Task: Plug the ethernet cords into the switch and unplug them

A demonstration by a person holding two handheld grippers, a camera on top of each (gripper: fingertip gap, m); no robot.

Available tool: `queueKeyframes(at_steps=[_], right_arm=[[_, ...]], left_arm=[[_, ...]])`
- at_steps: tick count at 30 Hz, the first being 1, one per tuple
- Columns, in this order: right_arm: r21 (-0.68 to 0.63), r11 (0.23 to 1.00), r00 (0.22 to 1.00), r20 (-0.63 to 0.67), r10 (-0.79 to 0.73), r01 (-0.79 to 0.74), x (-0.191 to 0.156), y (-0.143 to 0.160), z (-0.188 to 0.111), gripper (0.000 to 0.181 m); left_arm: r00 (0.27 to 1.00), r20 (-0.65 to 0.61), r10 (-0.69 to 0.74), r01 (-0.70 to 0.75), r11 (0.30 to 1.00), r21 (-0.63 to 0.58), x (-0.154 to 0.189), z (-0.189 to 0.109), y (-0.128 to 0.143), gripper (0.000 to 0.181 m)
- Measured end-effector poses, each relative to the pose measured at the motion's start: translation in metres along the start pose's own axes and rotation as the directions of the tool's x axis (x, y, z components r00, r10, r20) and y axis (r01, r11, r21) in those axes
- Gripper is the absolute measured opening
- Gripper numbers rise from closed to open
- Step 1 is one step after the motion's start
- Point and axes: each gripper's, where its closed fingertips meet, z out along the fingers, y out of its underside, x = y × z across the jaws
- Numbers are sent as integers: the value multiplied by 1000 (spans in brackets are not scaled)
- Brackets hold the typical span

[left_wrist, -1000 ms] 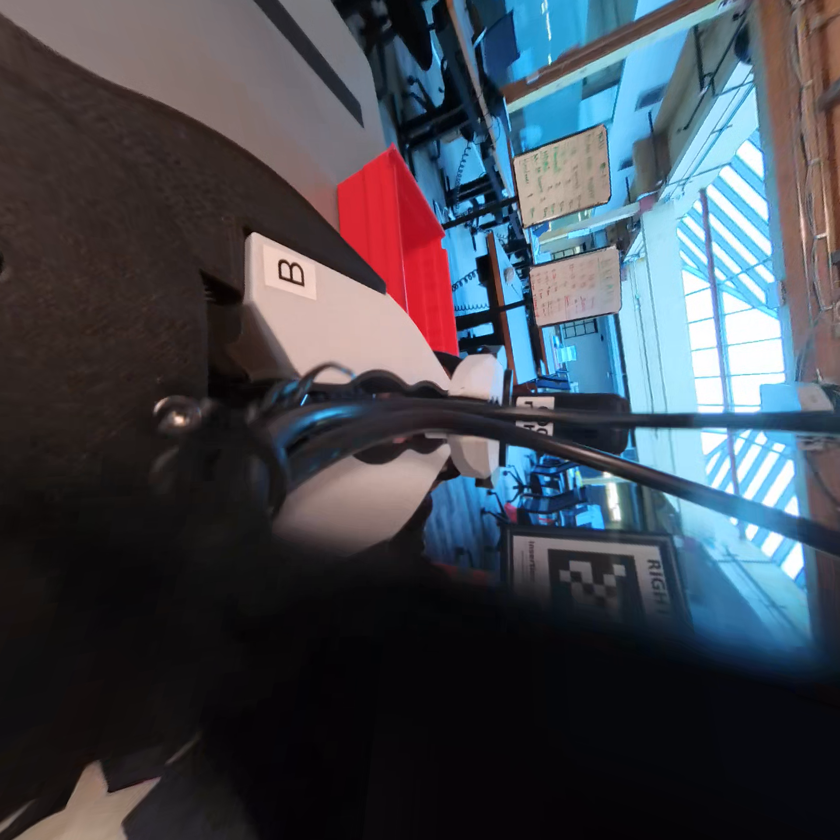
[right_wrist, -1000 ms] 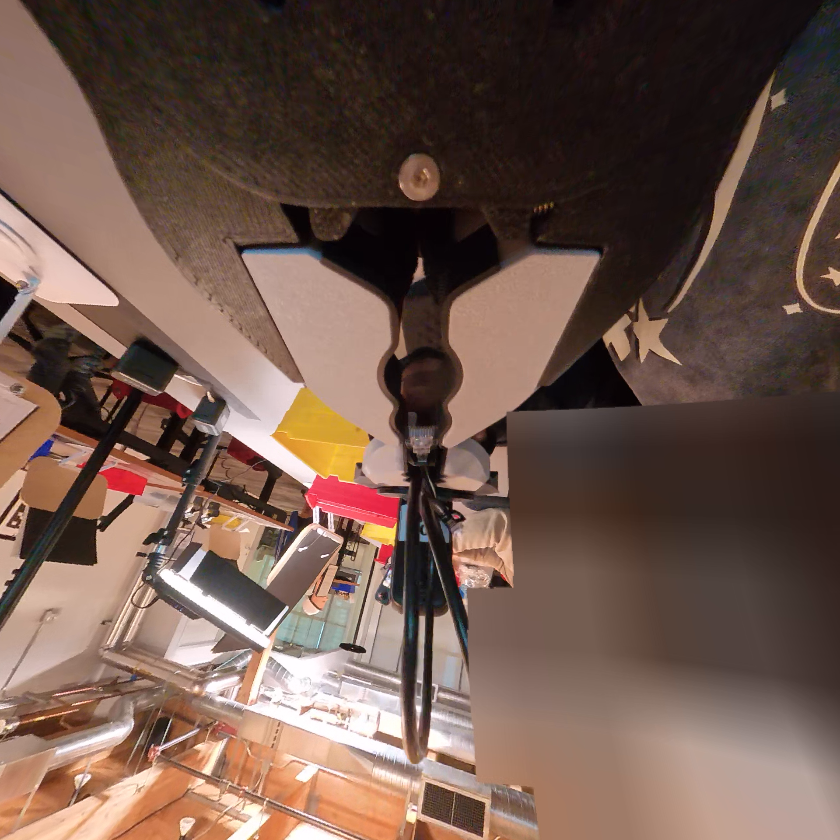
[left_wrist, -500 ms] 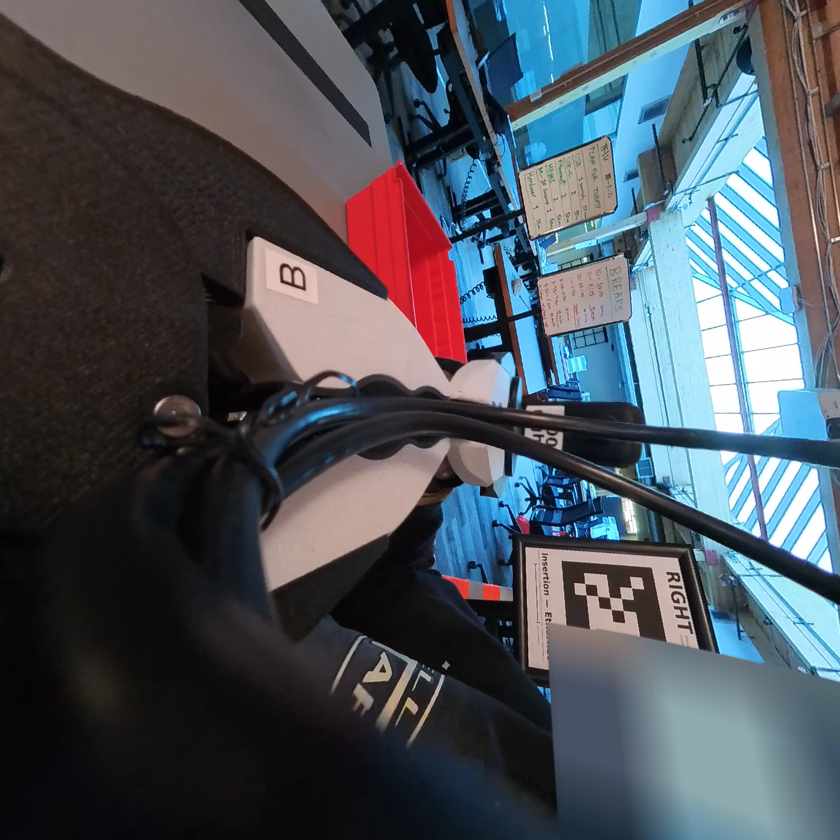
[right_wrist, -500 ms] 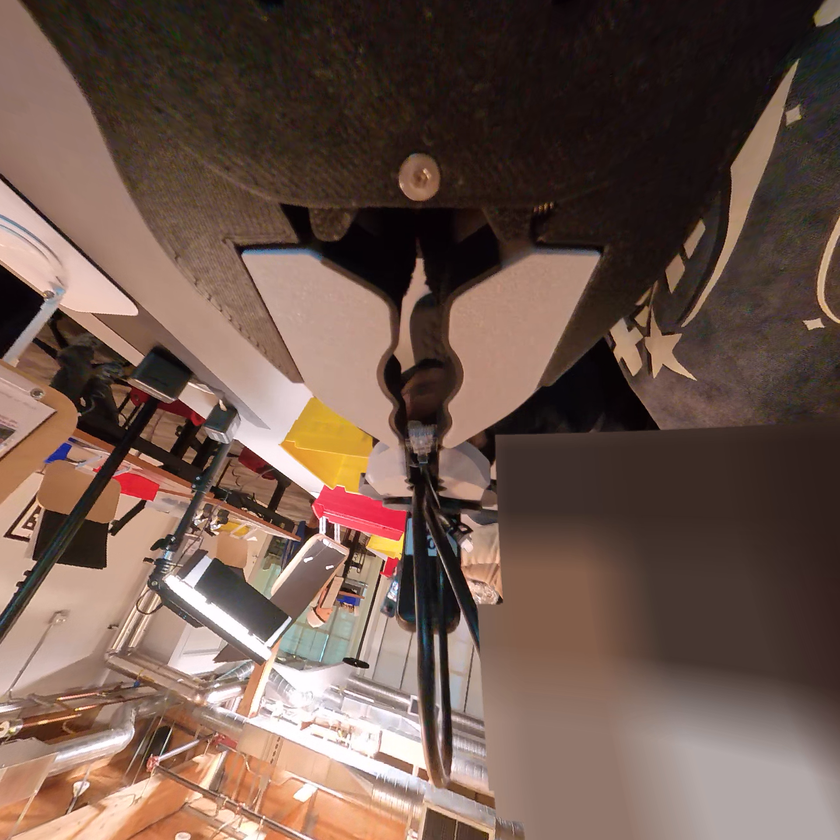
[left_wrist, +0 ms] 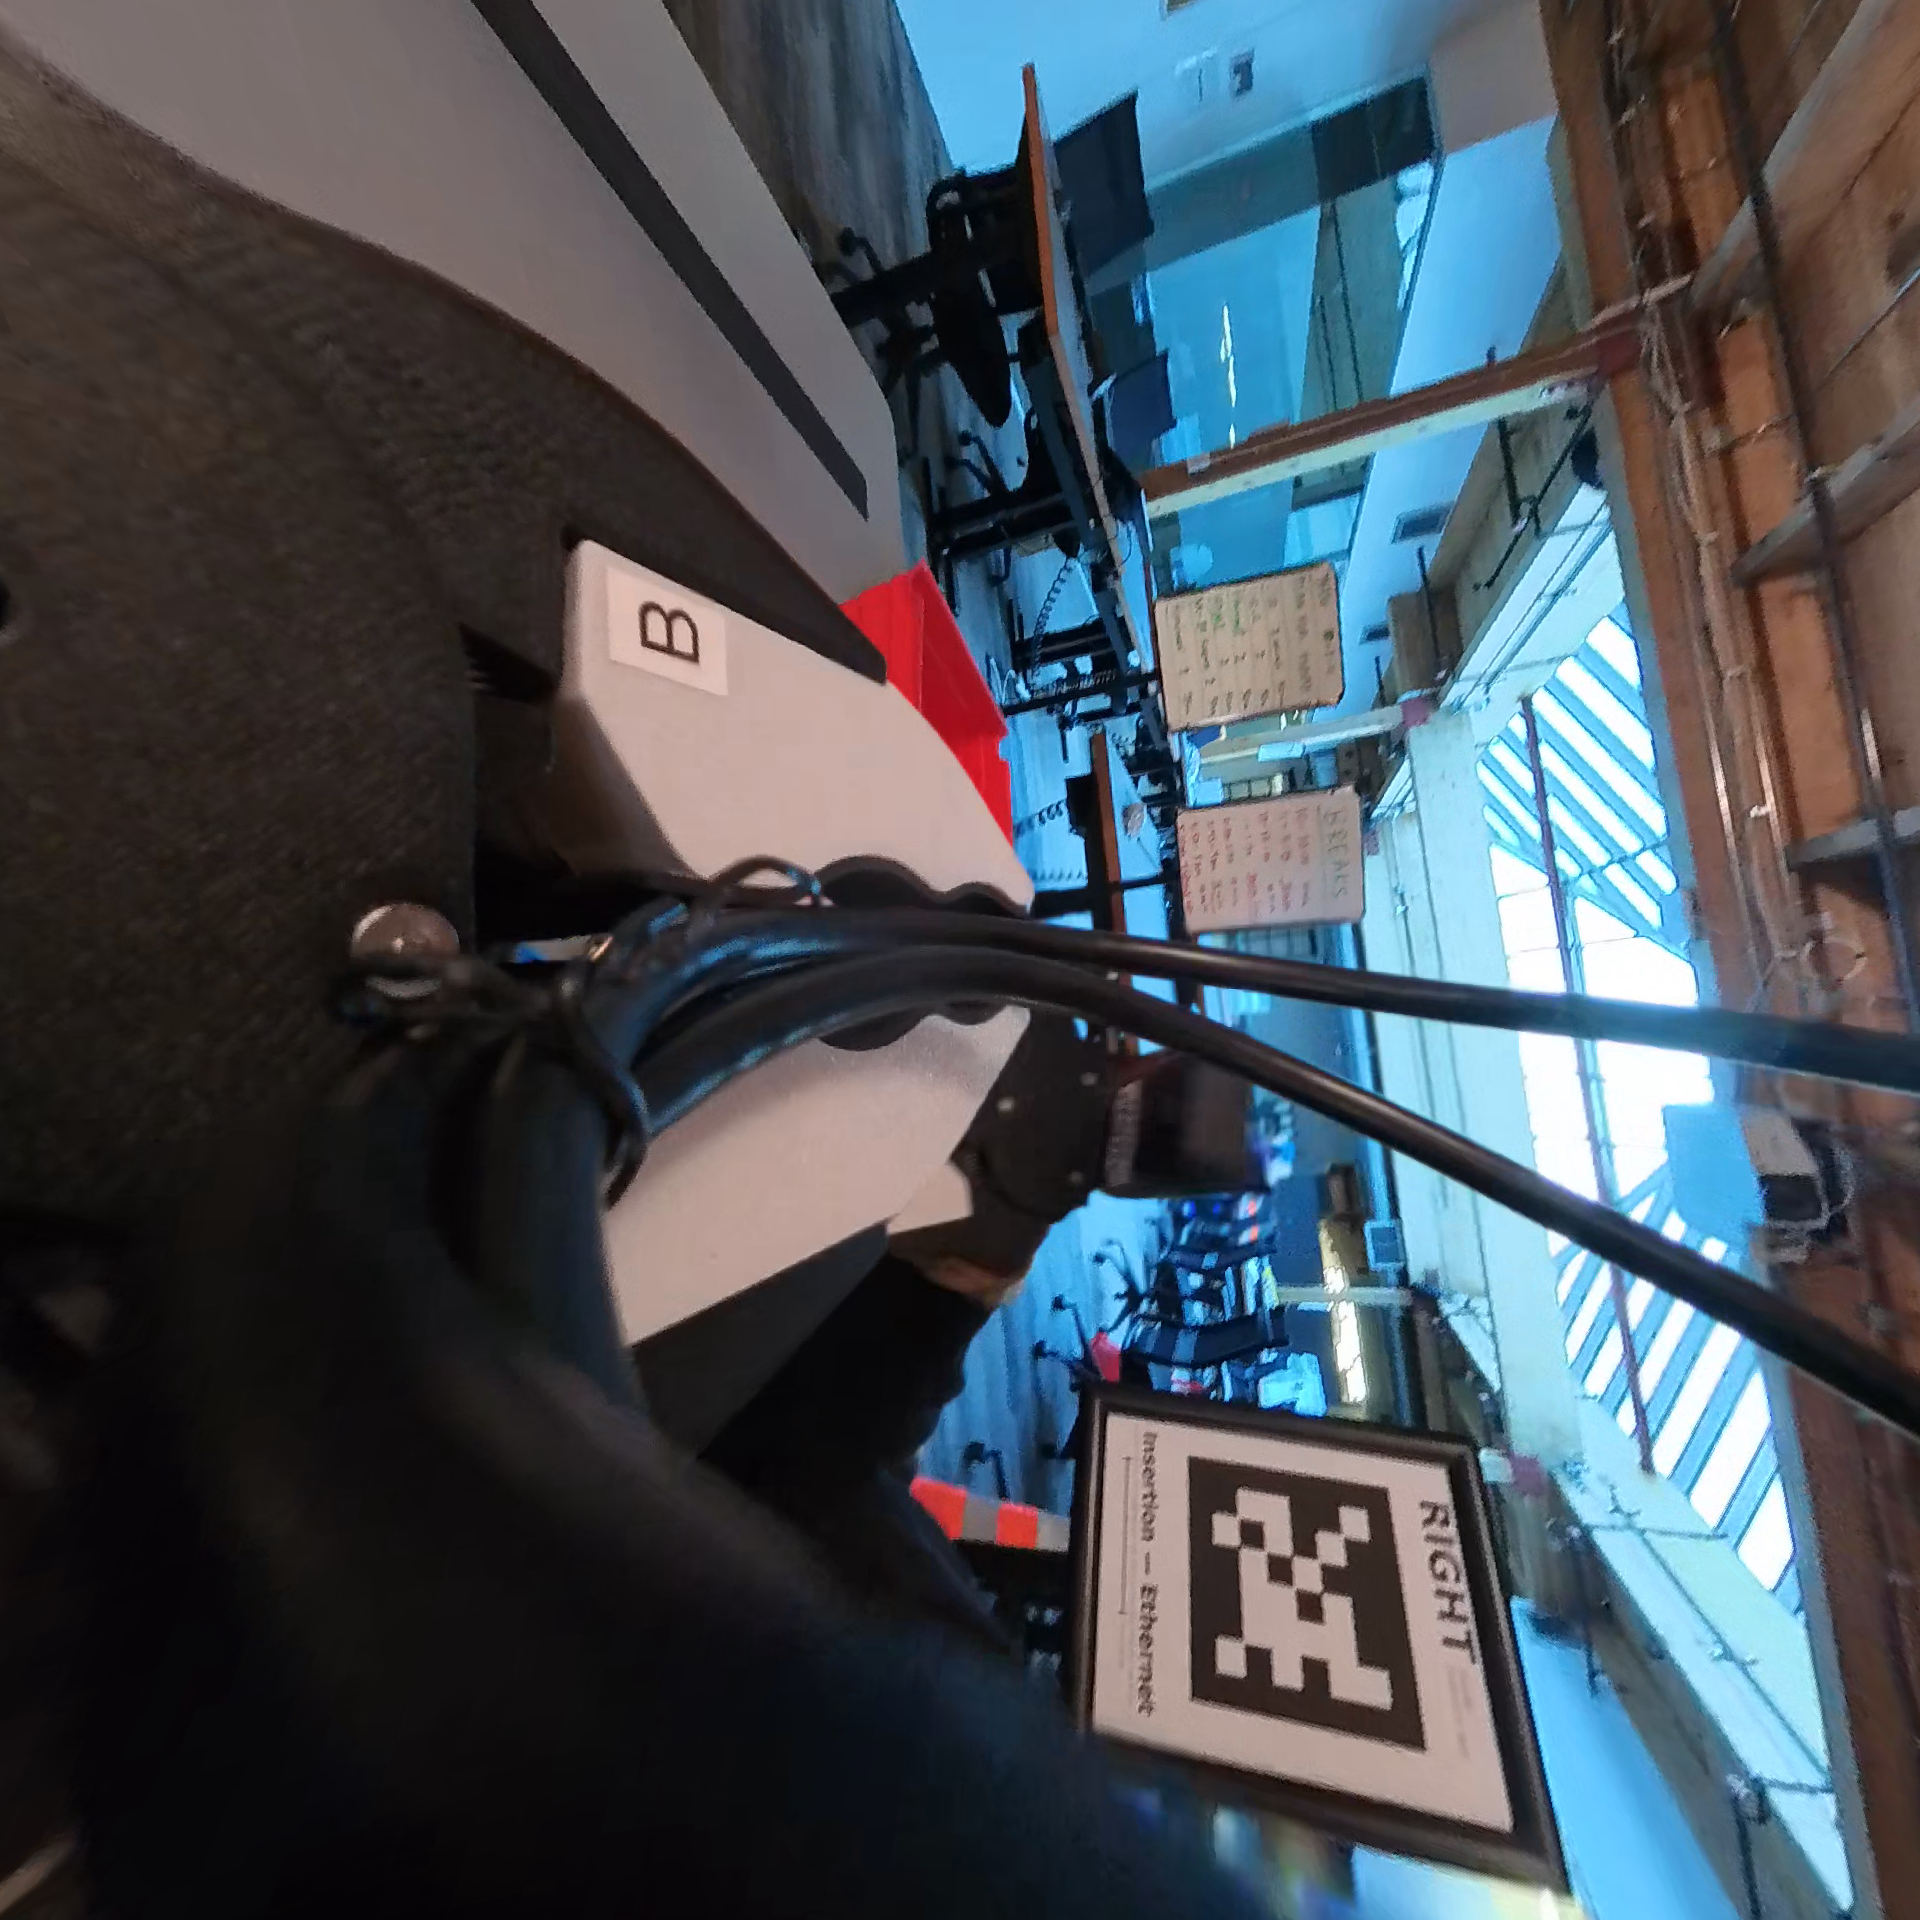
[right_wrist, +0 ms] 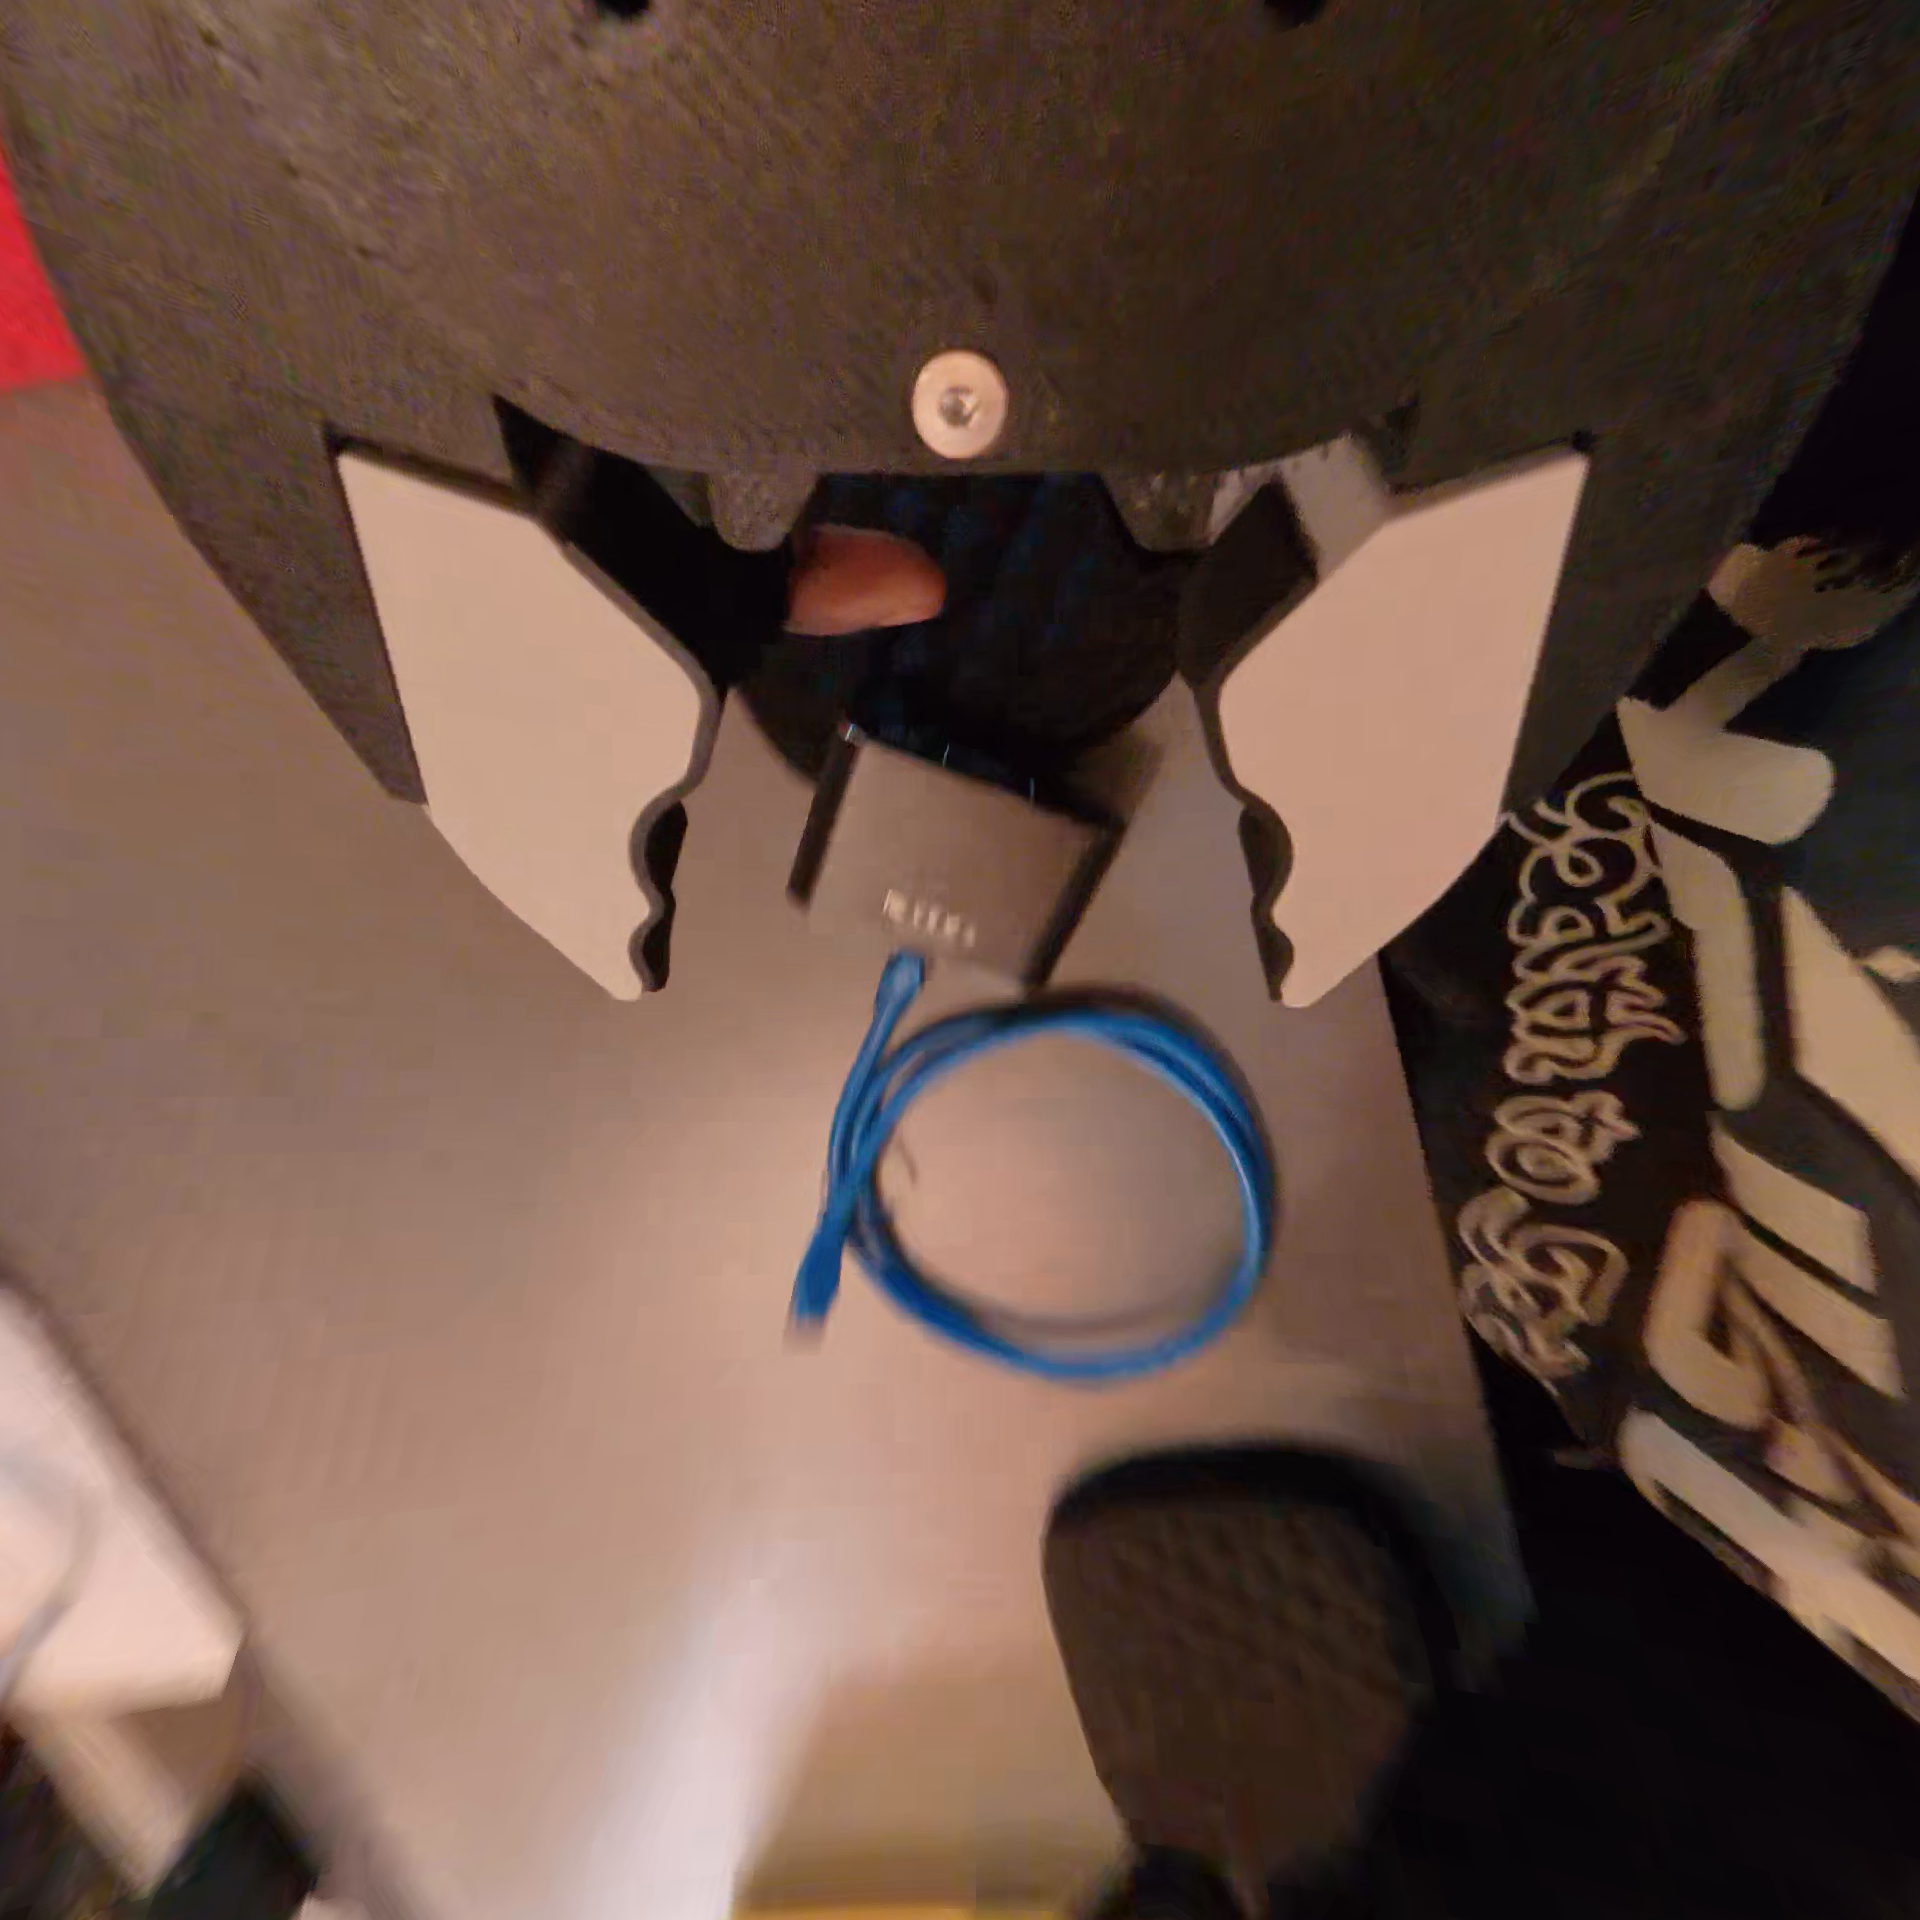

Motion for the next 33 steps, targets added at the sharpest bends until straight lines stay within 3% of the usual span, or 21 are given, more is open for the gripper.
queueKeyframes(at_steps=[3,6,12,16,20,25,28,33], right_arm=[[-145,978,987,-64,144,-152,6,49,20,116],[-155,966,973,-136,185,-205,11,69,33,125],[-145,976,978,-155,139,-162,4,78,50,120],[-134,984,988,-116,102,-117,-3,76,53,96],[-83,982,983,-91,160,-168,-1,75,53,96],[-40,995,968,-239,77,-90,9,75,49,95],[-42,993,968,-231,96,-108,10,76,51,95],[-38,996,960,-270,70,-84,12,74,49,95]], left_arm=[[997,72,-20,17,999,44,-15,-5,5,12],[988,146,-58,47,996,81,-36,-14,11,12],[953,289,-94,56,989,137,-68,-34,3,12],[938,334,-89,49,991,127,-76,-41,-2,12],[927,359,-112,93,993,72,-79,-55,-14,12],[880,443,-170,133,985,113,-88,-100,-32,12],[849,483,-215,158,975,155,-103,-124,-40,12],[845,492,-212,163,977,141,-114,-129,-44,12]])
